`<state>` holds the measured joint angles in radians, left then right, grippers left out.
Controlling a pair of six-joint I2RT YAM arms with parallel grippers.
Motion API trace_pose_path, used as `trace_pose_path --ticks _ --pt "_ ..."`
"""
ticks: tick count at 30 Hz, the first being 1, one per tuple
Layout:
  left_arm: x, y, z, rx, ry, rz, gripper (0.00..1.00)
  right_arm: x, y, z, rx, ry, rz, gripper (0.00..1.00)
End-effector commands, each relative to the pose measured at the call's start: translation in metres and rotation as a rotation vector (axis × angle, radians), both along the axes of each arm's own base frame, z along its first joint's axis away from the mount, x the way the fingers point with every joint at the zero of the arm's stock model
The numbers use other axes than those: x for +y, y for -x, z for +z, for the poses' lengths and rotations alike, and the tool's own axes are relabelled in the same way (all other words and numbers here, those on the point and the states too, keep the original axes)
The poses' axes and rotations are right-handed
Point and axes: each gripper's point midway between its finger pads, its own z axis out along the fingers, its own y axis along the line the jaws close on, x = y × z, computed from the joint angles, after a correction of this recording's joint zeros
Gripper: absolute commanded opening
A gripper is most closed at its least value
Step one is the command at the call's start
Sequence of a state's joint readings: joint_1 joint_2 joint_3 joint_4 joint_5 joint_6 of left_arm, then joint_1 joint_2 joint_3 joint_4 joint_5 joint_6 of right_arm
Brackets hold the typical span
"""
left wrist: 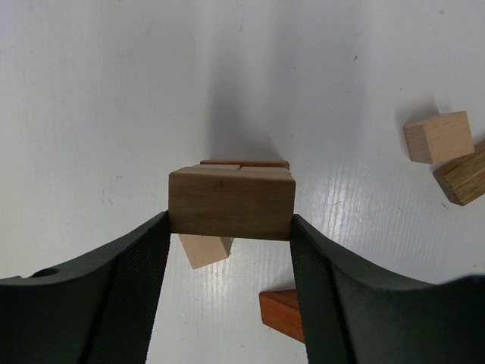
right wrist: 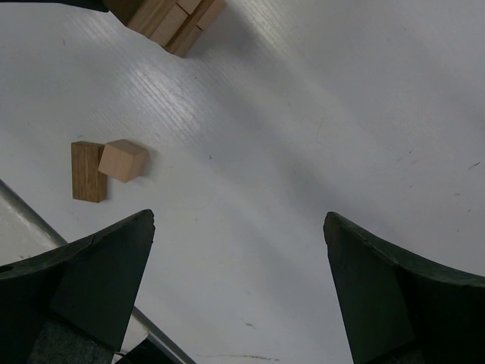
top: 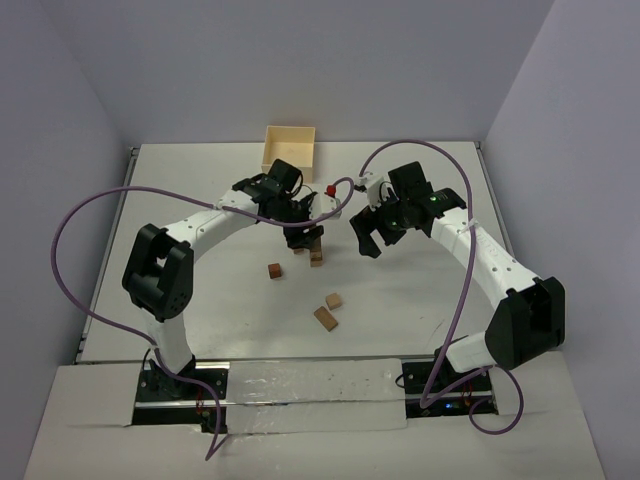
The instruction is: Build the wood block tower
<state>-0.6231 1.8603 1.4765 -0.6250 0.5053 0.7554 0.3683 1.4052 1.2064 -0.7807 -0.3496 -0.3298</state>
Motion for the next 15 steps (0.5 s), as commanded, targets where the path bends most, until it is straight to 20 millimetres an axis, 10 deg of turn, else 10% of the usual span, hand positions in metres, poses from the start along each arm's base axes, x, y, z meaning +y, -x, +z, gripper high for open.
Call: trace_pose_path --ticks 1,8,15 --pt "-0.009 -0.003 0.008 -0.027 0.021 -0.029 0.76 0.003 -0.008 0.017 -0.029 -0.025 -0.002 1.0" --pt "-0.009 -0.001 0.012 -0.032 0.028 -0.037 0.99 0.004 -0.007 0.017 -0.028 -0.028 0.002 1.0" --pt "-0.009 -0.002 0.027 -0.056 0.04 -0.04 0.99 0.005 -0.007 0.017 -0.025 -0.031 0.005 1.0"
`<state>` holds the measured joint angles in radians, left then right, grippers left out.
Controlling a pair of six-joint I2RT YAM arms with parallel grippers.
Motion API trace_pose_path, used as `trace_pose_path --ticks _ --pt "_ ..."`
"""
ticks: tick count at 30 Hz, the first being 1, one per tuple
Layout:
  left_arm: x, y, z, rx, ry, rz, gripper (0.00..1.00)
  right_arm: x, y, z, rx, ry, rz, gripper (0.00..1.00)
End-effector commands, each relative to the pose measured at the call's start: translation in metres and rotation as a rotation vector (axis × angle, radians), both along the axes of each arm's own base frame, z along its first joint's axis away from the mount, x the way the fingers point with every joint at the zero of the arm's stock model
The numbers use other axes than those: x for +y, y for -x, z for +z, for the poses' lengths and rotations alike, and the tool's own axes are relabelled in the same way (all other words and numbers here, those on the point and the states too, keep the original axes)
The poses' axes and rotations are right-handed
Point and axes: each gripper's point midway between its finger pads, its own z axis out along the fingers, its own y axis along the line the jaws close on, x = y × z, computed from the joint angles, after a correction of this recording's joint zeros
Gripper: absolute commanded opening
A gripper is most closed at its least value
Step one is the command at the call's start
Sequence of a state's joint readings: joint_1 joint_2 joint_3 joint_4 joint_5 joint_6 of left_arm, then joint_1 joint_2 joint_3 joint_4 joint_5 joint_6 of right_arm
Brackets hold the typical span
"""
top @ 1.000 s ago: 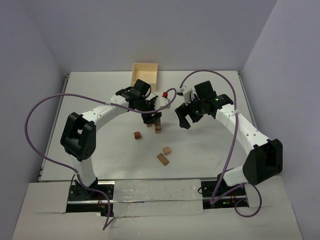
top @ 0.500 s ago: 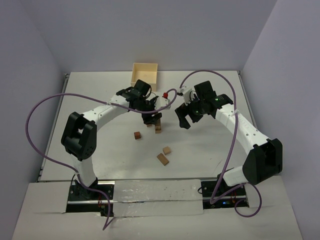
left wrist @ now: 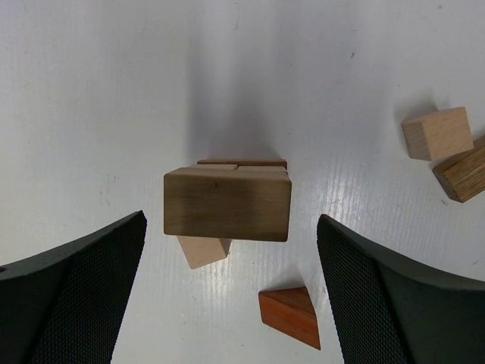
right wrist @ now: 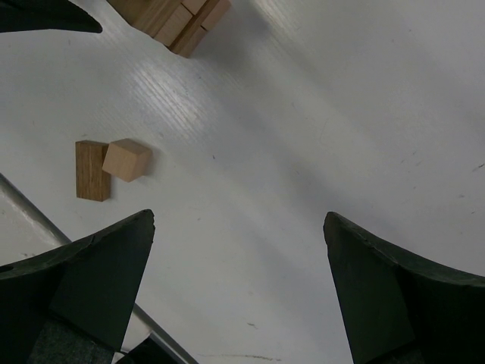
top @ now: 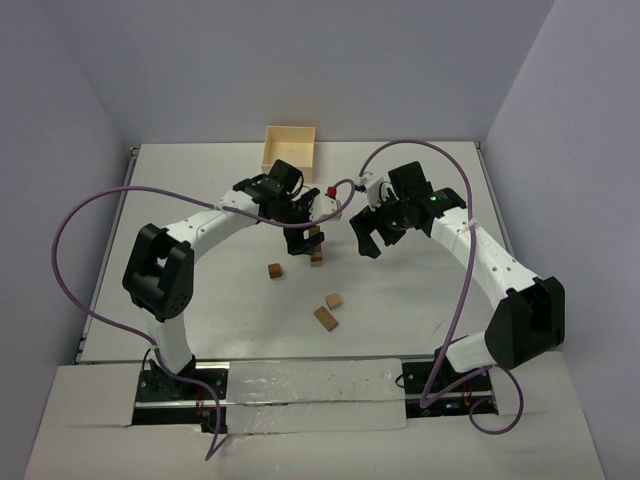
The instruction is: Build the wood block tower
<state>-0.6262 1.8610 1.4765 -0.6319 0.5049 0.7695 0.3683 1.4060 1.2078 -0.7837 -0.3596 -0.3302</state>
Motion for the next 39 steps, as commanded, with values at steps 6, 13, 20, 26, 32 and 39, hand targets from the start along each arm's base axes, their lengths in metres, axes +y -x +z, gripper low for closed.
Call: trace_pose_path --ticks 6,13,20,26,32,39 --pt "-0.004 -0.002 0.06 -0.109 0.059 -0.026 0.99 0.004 -0.009 0.018 -0.031 -0.027 -0.002 1.0" --pt "0.018 0.009 0.109 -0.168 0.094 0.01 0.99 0.005 -0.008 0.025 -0.052 -0.041 0.006 1.0" --pt "0.072 -0.001 0.126 -0.158 0.199 0.292 0.99 0.004 0.0 0.029 -0.095 -0.055 0.032 0.99" --pt "0.104 -0.022 0.077 -0.099 0.277 0.488 0.94 -0.001 0.004 0.026 -0.109 -0.047 0.021 0.97" --pt "0.099 -0.048 0.043 -0.165 0.289 0.491 0.77 -0.002 0.003 0.022 -0.099 -0.039 -0.002 0.98" --pt "0.083 -0.056 0.011 -0.127 0.273 0.379 0.68 -0.005 -0.001 0.015 -0.083 -0.018 -0.023 0.99"
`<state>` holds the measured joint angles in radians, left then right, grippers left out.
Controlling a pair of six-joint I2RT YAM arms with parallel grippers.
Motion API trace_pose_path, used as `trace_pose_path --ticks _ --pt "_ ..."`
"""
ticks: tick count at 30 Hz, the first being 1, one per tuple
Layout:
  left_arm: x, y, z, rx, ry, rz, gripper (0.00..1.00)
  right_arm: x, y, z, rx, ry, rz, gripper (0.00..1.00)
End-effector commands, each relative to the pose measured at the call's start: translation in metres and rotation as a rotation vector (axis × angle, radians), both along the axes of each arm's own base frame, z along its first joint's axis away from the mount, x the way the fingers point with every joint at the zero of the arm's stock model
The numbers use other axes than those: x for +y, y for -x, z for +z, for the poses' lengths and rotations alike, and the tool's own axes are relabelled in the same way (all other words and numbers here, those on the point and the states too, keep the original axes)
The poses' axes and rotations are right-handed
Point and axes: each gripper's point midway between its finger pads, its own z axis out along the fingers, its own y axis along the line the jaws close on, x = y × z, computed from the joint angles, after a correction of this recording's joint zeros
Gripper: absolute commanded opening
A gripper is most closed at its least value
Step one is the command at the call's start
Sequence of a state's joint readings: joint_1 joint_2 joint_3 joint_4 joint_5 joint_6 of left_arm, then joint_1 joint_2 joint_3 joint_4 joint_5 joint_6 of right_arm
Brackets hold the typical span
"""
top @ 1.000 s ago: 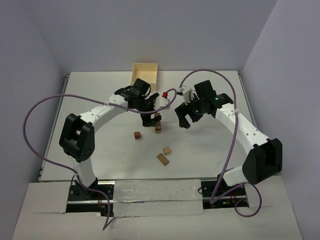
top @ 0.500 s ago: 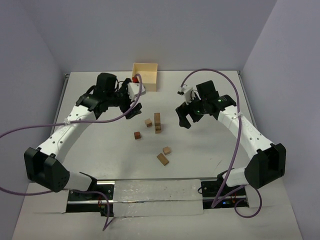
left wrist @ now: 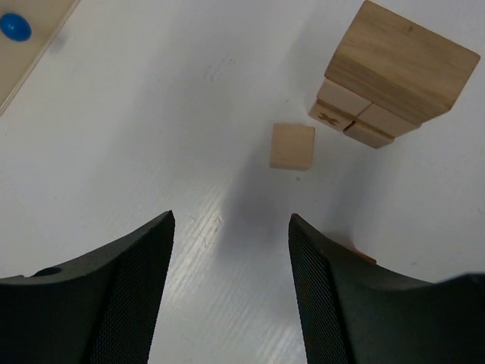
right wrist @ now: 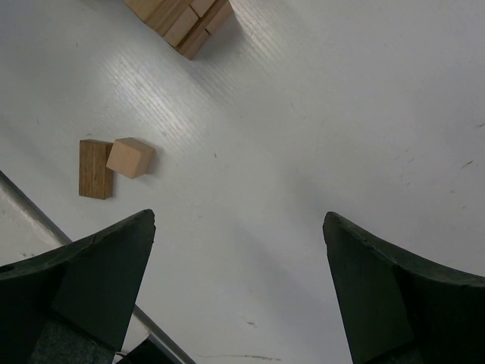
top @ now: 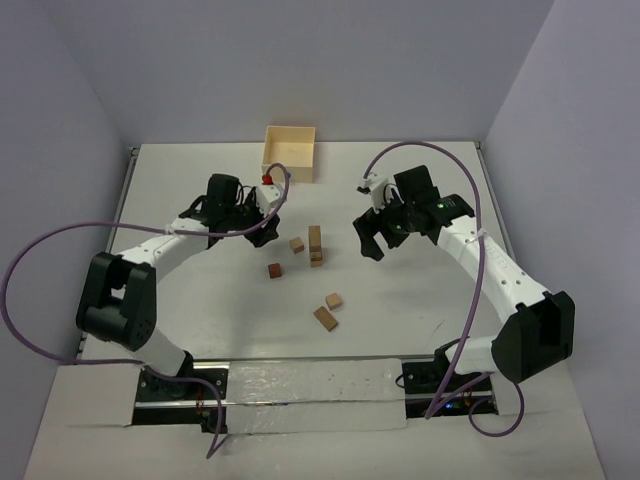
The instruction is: Build the wood block tower
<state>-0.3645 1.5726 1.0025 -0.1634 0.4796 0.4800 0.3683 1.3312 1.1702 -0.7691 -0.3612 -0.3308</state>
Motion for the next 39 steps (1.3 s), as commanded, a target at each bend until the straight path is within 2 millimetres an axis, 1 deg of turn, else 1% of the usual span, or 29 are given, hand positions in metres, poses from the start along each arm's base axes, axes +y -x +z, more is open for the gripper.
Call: trace_pose_path --ticks 1,4,8,14,23,30,39 --pt "-0.023 -0.02 0.006 -0.079 0.059 -0.104 0.68 -0.003 -0.009 0.003 -0.031 0.004 -0.025 0.99" --pt "-0.034 -0.015 -0.001 -0.058 0.089 -0.178 0.7 -0.003 -0.01 0.001 -0.023 0.009 -0.025 0.99" --pt "-0.041 -0.009 -0.013 -0.025 0.101 -0.245 0.73 -0.003 -0.011 -0.001 -0.017 0.013 -0.024 0.99" --pt "-0.047 -0.009 -0.013 -0.025 0.093 -0.265 0.78 -0.002 -0.012 -0.003 -0.005 0.011 -0.022 1.0" --pt "-0.064 -0.006 -0.03 0.005 0.0 -0.289 0.79 -0.003 -0.012 -0.004 -0.005 0.015 -0.021 1.0" --pt "-0.068 -0.004 -0.042 0.021 -0.05 -0.302 0.79 -0.003 -0.012 -0.006 -0.001 0.019 -0.019 1.0" --pt "-0.064 -0.007 -0.053 0.036 -0.094 -0.291 0.76 -0.003 -0.014 -0.005 -0.005 0.018 -0.016 1.0"
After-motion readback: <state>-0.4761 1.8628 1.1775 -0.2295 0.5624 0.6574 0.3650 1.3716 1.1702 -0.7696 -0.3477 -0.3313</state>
